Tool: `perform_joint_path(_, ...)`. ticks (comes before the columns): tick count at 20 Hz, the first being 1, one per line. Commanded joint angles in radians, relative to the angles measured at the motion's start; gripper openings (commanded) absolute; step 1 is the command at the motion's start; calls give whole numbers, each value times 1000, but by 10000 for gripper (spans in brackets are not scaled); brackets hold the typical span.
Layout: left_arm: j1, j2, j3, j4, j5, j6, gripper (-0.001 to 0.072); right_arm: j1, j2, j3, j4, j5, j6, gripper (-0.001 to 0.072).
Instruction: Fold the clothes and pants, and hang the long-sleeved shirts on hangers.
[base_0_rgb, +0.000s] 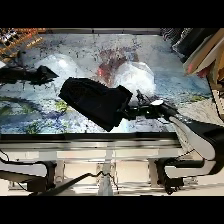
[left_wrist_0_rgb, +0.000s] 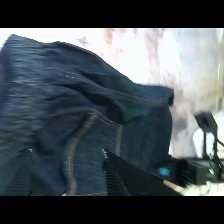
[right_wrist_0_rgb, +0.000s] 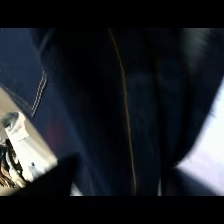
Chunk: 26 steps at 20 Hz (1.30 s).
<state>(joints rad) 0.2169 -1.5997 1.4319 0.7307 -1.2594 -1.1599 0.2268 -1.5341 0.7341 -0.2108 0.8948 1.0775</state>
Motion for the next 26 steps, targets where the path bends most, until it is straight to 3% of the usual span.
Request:
perform_joint_path(1,-98,-20,1,3,68,36,355,60,-66,90,60,-70,-34,166)
perform_joint_path(3,-152,-50,0,3,60,42,336,9,-55,180,-143,-70,70,36)
perform_joint_path(4,-181,-67,0,3,58,42,335,-36,-42,232,-347,-50,189,36)
perform_joint_path(5,-214,-88,0,2,58,42,252,-82,-25,280,-555,-16,306,35)
perform_joint_path(6,-248,-109,0,2,60,42,114,-130,-4,328,-765,27,407,35)
perform_joint_path(8,-312,-158,0,3,75,29,91,-212,37,404,-980,120,450,34)
perform_joint_path(12,-411,-278,2,-5,147,-67,85,-238,68,564,-996,187,390,33)
perform_joint_path(17,-465,-311,45,-51,229,-68,83,28,31,777,-1001,108,368,33)
perform_joint_path(23,-463,-309,53,-51,219,-113,82,320,-155,822,-1001,24,369,33)
perform_joint_path(25,-428,-284,53,-50,177,-118,14,332,-237,821,-993,43,375,33)
perform_joint_path(26,-390,-261,53,-50,149,-145,14,325,-267,821,-978,43,375,34)
